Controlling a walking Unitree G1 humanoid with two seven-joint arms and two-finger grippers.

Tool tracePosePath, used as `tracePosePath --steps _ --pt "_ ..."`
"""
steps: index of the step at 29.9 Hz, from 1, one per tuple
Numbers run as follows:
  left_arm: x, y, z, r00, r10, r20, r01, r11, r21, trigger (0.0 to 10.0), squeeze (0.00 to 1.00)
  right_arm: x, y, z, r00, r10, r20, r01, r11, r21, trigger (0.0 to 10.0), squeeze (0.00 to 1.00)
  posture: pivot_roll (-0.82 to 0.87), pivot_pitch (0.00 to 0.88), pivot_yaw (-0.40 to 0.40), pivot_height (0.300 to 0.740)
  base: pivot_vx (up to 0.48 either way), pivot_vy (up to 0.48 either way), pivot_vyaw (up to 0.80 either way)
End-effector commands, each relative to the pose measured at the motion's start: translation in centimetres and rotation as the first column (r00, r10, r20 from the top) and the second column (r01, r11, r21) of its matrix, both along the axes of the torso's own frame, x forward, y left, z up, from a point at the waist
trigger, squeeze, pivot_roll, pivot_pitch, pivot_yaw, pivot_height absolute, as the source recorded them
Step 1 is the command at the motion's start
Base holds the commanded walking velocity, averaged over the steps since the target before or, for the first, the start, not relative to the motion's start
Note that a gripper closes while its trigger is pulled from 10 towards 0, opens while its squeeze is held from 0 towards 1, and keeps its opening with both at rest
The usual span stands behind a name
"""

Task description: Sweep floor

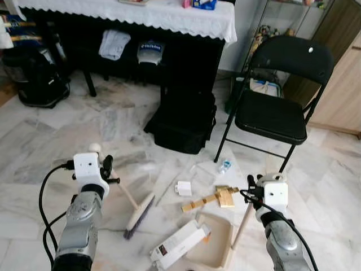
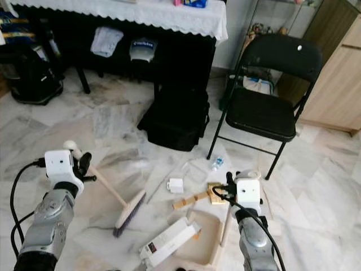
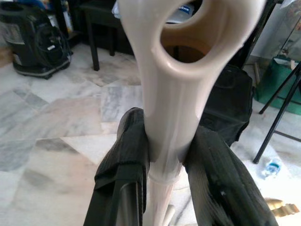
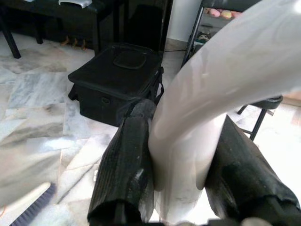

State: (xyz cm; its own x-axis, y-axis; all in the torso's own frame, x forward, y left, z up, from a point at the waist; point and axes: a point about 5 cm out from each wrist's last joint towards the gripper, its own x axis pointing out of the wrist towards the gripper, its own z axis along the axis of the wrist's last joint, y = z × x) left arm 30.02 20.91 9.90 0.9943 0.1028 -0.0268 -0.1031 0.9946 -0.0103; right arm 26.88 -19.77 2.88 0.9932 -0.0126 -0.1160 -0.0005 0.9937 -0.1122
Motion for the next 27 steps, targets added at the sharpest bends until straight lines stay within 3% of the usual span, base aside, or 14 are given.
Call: tracePosePath --steps 1,14,20,27 --pt "0.5 0.0 1.0 0.999 0.004 0.044 -0.006 0.999 0.039 10.0 0.0 0.0 -0.2 0.1 1.0 -0.003 0.011 0.003 1.0 -0.006 10.0 0.0 -0.03 0.078 -0.055 0.74 0.0 0.0 0.0" --pt "1.3 0.3 2.2 0.999 0.027 0.019 -0.029 0.99 0.135 10.0 0.0 -0.3 -0.2 -0.3 1.0 0.017 -0.016 -0.017 1.0 -0.008 10.0 0.0 -0.03 0.095 -0.052 0.74 0.0 0.0 0.0" --pt "1.3 -0.3 2.3 1.0 0.003 0.026 -0.006 0.993 0.114 10.0 0.0 -0.3 -0.2 -0.3 1.0 0.023 -0.019 -0.024 1.0 -0.007 10.0 0.0 -0.03 0.1 -0.051 0.74 0.0 0.0 0.0" --pt "1.1 -0.5 2.1 1.0 -0.002 0.02 0.0 0.994 0.113 10.0 0.0 -0.4 -0.2 -0.3 0.999 0.03 -0.018 -0.03 1.0 -0.005 10.0 0.0 -0.03 0.101 -0.051 0.74 -0.351 0.0 0.0"
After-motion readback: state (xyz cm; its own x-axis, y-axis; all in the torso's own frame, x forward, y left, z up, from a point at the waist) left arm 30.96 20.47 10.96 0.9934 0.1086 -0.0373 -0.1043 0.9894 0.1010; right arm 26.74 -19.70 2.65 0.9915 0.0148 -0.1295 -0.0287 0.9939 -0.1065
